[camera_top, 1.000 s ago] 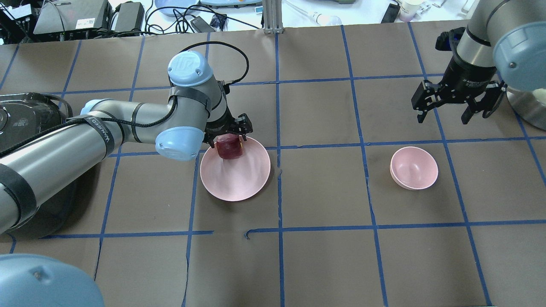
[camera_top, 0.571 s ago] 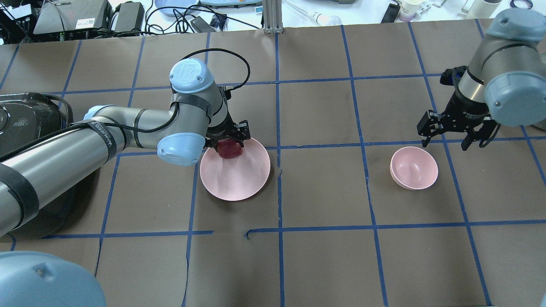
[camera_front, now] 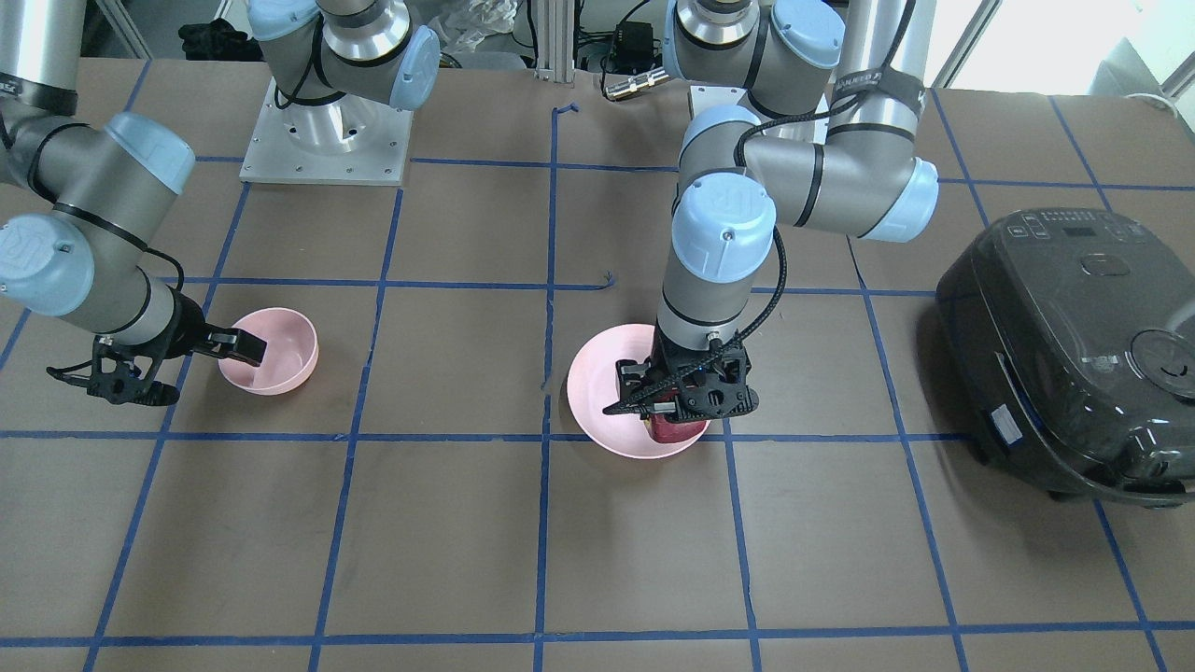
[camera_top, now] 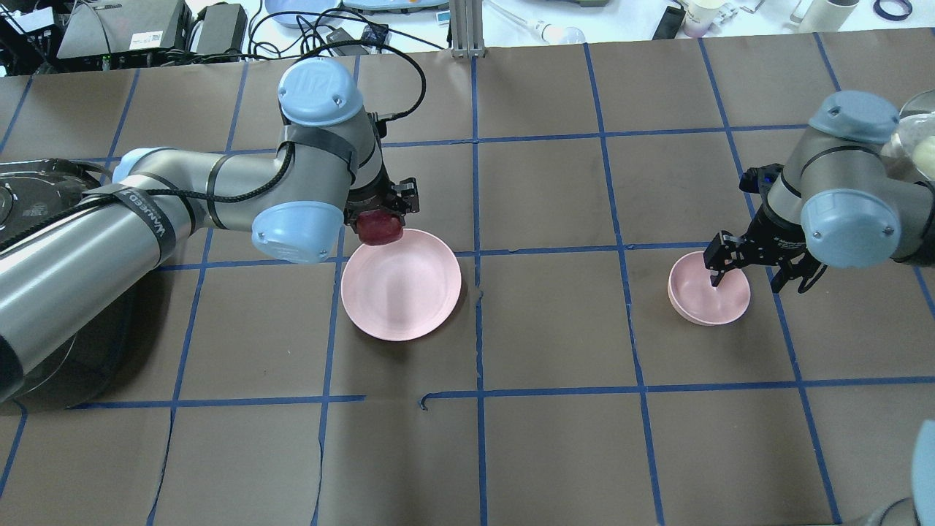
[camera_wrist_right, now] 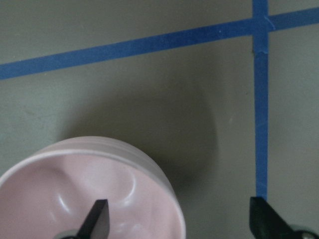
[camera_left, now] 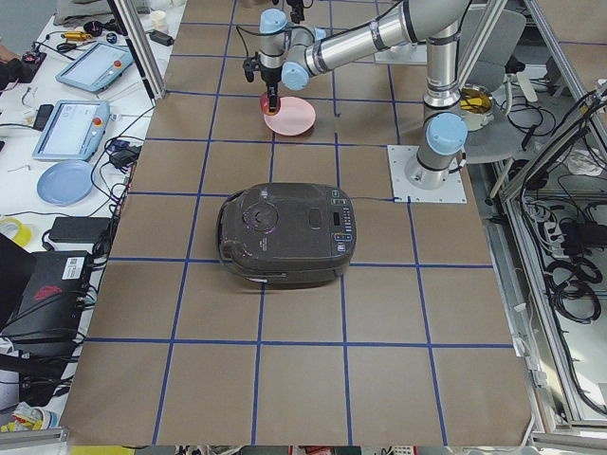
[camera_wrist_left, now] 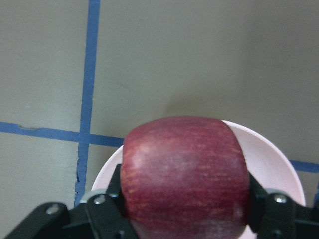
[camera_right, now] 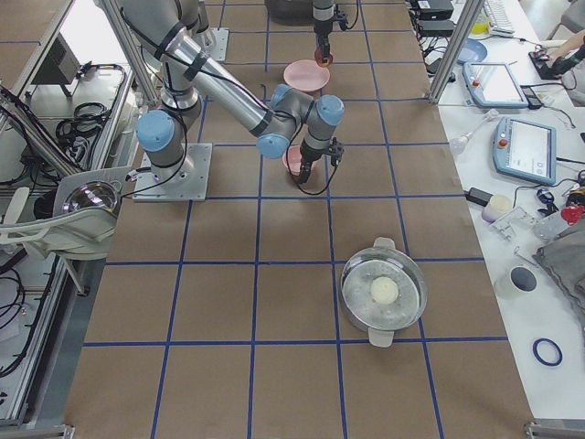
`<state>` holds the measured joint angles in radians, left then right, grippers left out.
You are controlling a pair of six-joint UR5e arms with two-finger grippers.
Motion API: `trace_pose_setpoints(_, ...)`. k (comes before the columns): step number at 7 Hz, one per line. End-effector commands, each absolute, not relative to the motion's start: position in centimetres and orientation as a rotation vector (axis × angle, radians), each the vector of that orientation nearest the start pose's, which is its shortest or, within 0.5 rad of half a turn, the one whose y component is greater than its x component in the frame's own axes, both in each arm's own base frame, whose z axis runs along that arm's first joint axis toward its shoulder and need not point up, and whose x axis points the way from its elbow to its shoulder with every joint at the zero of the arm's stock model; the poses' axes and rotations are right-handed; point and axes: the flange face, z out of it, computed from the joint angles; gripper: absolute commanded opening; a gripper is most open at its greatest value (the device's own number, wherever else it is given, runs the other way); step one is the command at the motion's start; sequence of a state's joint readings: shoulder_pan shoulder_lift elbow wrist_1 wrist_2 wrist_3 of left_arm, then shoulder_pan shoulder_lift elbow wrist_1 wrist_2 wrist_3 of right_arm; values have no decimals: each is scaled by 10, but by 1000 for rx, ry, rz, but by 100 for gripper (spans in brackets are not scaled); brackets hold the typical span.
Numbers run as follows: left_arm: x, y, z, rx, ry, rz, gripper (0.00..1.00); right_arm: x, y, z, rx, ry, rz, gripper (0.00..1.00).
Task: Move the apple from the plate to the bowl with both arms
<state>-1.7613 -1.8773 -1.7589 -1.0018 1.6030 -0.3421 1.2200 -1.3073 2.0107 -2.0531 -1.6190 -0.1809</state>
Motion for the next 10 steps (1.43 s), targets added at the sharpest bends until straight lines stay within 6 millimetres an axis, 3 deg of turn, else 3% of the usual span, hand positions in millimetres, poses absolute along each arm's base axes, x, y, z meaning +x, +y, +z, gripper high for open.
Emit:
trace_pose_setpoints(1, -266, -535, 372, -294, 3117, -114, 0, -46, -501, 196, 254, 3095, 355, 12)
trace_pose_setpoints(2, -283, -529, 405, -340, 3117, -119, 0, -46, -501, 196, 261, 3095, 358, 0)
trace_pose_setpoints(4, -303, -510, 438, -535, 3115, -116, 0, -45, -502, 202, 270, 3082, 343, 0)
trace_pose_setpoints(6, -309, -508, 435, -590, 3134, -86, 0, -24, -507, 228, 305, 2932, 321, 0)
trace_pose_setpoints(8, -310, -508, 434, -610, 3138, -74, 0, 45, -502, 249, 217, 2880, 276, 0)
trace_pose_setpoints(10, -310, -507, 434, -610, 3138, -74, 0, 154, -480, 245, 90, 2826, 293, 0)
